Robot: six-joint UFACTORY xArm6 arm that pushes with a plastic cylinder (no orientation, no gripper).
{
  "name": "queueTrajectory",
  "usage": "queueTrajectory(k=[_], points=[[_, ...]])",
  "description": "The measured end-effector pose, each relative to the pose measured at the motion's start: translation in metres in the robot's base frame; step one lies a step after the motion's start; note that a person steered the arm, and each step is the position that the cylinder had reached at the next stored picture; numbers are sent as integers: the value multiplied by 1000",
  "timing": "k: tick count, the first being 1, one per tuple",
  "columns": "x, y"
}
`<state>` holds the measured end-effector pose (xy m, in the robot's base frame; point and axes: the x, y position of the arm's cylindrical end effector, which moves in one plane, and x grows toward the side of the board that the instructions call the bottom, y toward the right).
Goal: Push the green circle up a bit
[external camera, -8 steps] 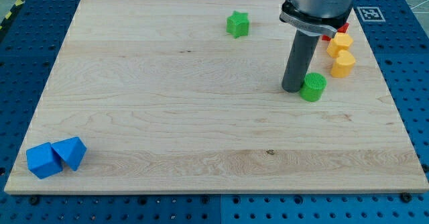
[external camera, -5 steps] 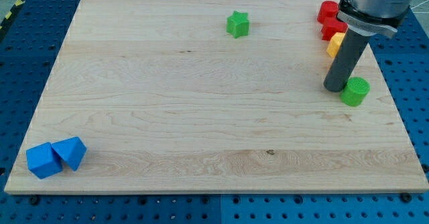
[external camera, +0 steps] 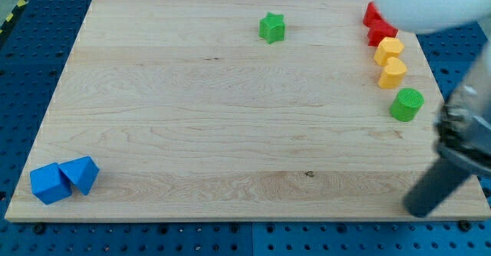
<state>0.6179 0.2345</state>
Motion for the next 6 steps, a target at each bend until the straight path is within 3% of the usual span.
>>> queueTrajectory(k=[1, 2, 3, 6], points=[[-19, 55], [-23, 53], [-65, 48], [-85, 45]])
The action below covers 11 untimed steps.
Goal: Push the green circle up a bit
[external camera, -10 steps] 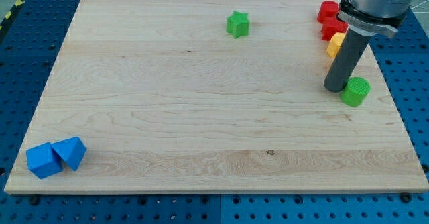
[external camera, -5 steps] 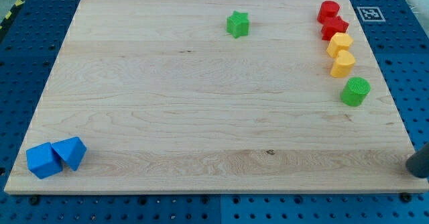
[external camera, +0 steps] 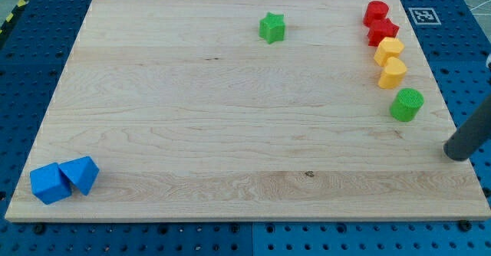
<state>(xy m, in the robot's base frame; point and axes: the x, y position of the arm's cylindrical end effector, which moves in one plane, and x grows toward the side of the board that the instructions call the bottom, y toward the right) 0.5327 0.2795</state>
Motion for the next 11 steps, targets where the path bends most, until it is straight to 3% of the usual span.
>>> queueTrajectory(k=[11], points=[[-60, -34]])
